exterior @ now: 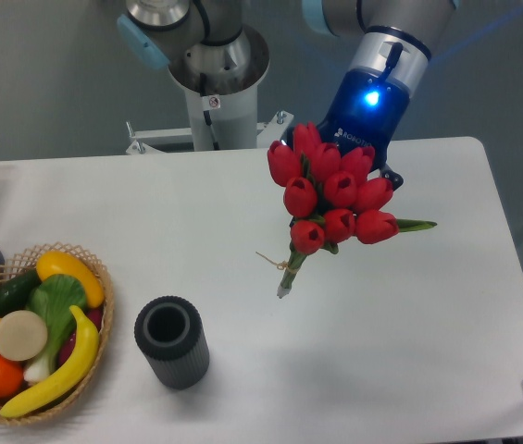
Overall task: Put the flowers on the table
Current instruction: 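Hold the red tulip bouquet and rotate the gripper to tilt it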
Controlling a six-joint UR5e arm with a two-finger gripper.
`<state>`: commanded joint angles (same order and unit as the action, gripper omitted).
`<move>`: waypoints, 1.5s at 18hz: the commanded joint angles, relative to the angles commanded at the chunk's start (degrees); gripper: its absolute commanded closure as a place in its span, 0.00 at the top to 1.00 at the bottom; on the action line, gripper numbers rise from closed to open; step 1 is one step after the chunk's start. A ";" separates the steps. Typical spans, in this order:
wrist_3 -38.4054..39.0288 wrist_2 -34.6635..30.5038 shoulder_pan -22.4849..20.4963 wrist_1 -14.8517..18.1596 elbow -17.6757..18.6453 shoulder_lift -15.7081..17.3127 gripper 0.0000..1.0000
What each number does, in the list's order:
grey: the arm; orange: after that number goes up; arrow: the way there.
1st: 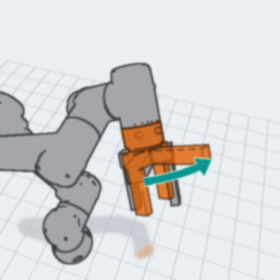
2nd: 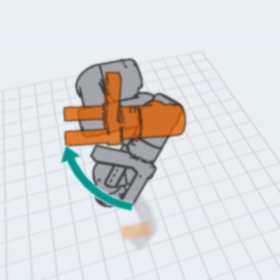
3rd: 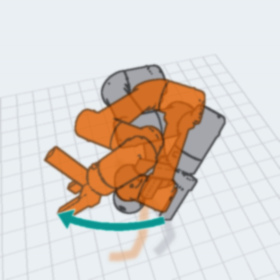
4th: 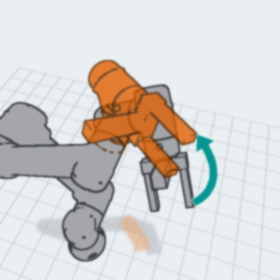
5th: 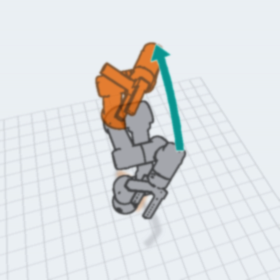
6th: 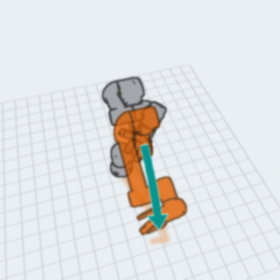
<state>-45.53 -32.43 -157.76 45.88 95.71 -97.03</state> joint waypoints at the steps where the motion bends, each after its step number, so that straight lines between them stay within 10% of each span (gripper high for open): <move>1: -0.09 0.00 0.00 0.00 0.09 0.09 0.40; 11: -0.26 -1.83 -0.09 0.35 0.35 1.75 0.40; 27: -0.70 -34.52 7.20 1.49 2.28 4.66 0.40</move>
<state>-46.23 -66.95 -150.57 47.37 98.00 -92.37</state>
